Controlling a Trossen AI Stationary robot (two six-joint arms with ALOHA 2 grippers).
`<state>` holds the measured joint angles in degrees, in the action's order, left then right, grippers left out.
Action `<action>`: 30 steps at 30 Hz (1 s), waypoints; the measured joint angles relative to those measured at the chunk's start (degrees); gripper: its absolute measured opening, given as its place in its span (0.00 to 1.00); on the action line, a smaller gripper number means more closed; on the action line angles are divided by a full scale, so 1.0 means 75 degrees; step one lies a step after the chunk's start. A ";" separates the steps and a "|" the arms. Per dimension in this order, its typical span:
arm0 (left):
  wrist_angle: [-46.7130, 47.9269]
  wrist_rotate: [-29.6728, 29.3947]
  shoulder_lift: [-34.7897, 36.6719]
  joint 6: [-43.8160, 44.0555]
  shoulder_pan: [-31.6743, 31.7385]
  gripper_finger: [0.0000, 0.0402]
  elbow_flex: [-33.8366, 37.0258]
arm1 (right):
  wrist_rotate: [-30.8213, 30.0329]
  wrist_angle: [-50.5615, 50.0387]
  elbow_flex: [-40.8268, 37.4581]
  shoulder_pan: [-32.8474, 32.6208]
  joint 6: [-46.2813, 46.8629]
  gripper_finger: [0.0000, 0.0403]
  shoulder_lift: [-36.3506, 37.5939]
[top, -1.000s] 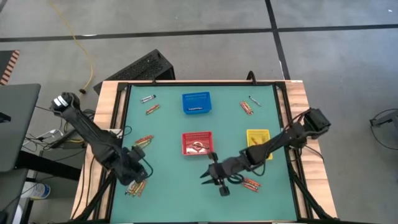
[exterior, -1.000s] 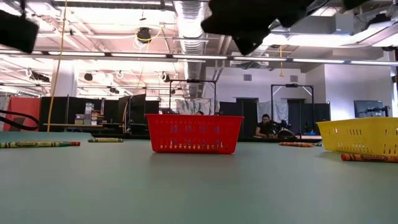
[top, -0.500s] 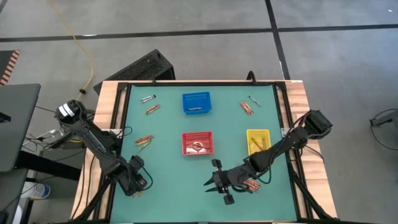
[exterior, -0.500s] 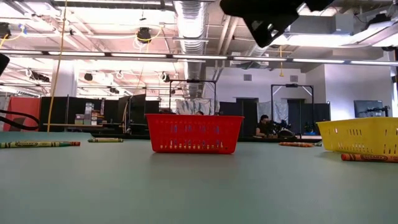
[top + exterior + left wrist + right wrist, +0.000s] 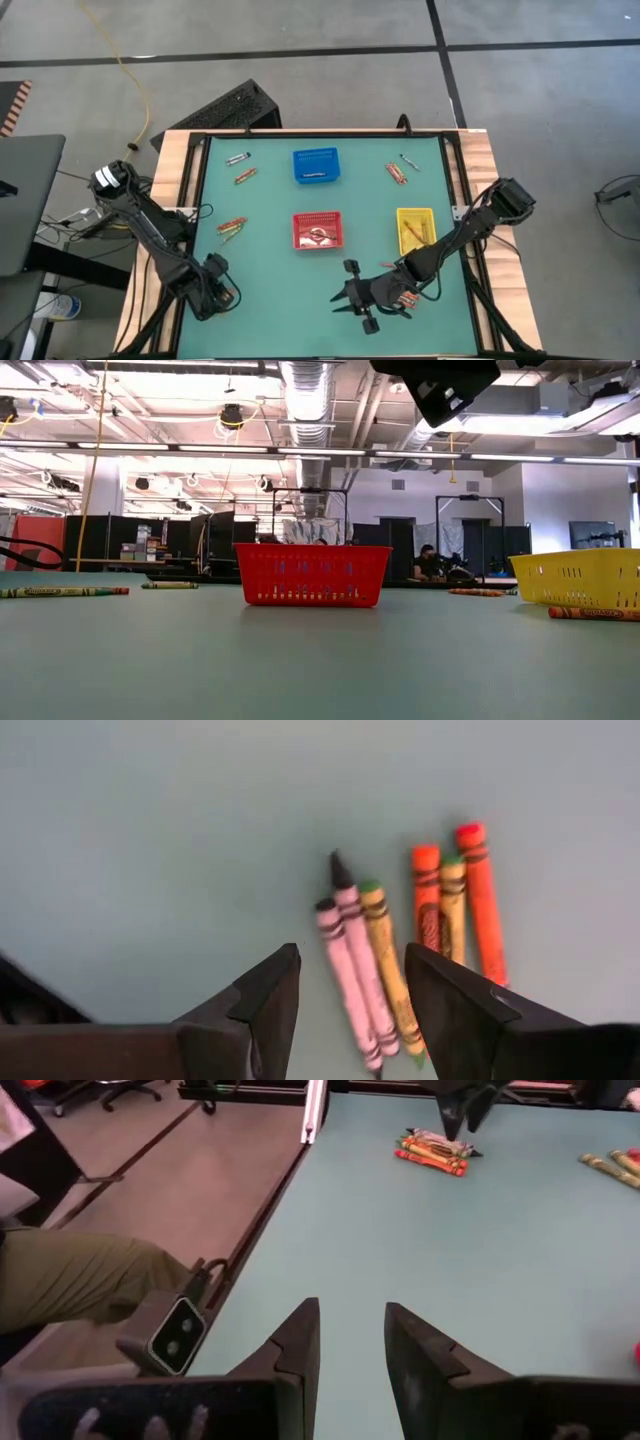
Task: Sort crayons
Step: Put the black crayon into the blue bin
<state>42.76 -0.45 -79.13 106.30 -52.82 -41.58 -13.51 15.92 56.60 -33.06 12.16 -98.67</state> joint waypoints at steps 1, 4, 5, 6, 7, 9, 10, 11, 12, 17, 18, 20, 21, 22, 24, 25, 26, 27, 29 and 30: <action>0.0034 0.0034 0.0000 0.0106 -0.0031 0.43 0.0000 | -0.0020 0.0000 0.0000 -0.0003 0.0000 0.27 -0.0001; 0.0048 0.0064 -0.0026 0.0257 -0.0127 0.43 0.0000 | -0.0054 -0.0001 0.0000 -0.0006 -0.0003 0.27 -0.0001; 0.0048 0.0063 -0.0060 0.0260 -0.0151 0.43 0.0000 | -0.0054 -0.0006 0.0000 -0.0006 -0.0003 0.27 -0.0001; 0.0052 0.0064 -0.0101 0.0263 -0.0171 0.43 0.0000 | -0.0054 -0.0011 0.0000 -0.0006 -0.0006 0.27 -0.0001; 0.0049 0.0064 -0.0147 0.0263 -0.0192 0.43 0.0000 | -0.0054 -0.0027 0.0000 -0.0006 -0.0014 0.27 -0.0001; 0.0035 0.0090 -0.0270 0.0263 -0.0203 0.43 0.0000 | -0.0051 -0.0042 0.0000 -0.0009 -0.0020 0.27 -0.0001; 0.0037 0.0119 -0.0342 0.0258 -0.0206 0.43 0.0000 | -0.0051 -0.0049 0.0000 -0.0009 -0.0020 0.27 -0.0001; 0.0040 0.0189 -0.0396 0.0221 -0.0206 0.42 0.0000 | -0.0051 -0.0055 0.0000 -0.0007 -0.0020 0.27 -0.0001; 0.0038 0.0242 -0.0444 0.0185 -0.0206 0.42 0.0000 | -0.0051 -0.0058 0.0000 -0.0006 -0.0020 0.27 -0.0001; 0.0033 0.0265 -0.0553 0.0013 -0.0206 0.35 -0.0012 | -0.0051 -0.0059 0.0000 -0.0006 -0.0020 0.27 -0.0001; 0.0057 0.0229 -0.0551 -0.0043 -0.0206 0.33 -0.0009 | -0.0051 -0.0061 0.0000 -0.0006 -0.0020 0.27 -0.0004; 0.0035 0.0191 -0.0554 -0.0087 -0.0206 0.29 -0.0009 | -0.0051 -0.0059 0.0000 -0.0006 -0.0020 0.27 -0.0003; 0.0037 0.0165 -0.0554 -0.0106 -0.0206 0.28 -0.0009 | -0.0056 -0.0058 0.0000 -0.0006 -0.0020 0.27 -0.0004; 0.0047 0.0163 -0.0554 -0.0123 -0.0206 0.26 -0.0009 | -0.0097 -0.0058 0.0000 -0.0006 -0.0020 0.27 -0.0003; 0.0041 0.0154 -0.0554 -0.0140 -0.0206 0.23 -0.0009 | -0.0220 -0.0060 0.0000 -0.0006 -0.0017 0.27 -0.0004; 0.0041 0.0130 -0.0554 -0.0140 -0.0206 0.21 -0.0009 | -0.0227 -0.0058 0.0000 -0.0006 -0.0017 0.27 -0.0004; 0.0044 0.0081 -0.0554 -0.0142 -0.0206 0.20 -0.0009 | -0.0229 -0.0058 0.0000 -0.0006 -0.0017 0.27 -0.0004; 0.0043 0.0022 -0.0554 -0.0147 -0.0206 0.19 -0.0009 | -0.0230 -0.0058 0.0000 -0.0003 -0.0017 0.27 -0.0004; 0.0038 -0.0075 -0.0554 -0.0235 -0.0206 0.18 -0.0009 | -0.0232 -0.0055 0.0000 -0.0003 -0.0017 0.27 -0.0004; 0.0038 -0.0114 -0.0554 -0.0287 -0.0204 0.17 -0.0009 | -0.0232 -0.0055 0.0000 -0.0006 -0.0017 0.27 -0.0004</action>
<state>43.05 -1.31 -83.29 104.15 -54.35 -41.65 -15.25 15.51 56.60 -33.10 12.03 -98.70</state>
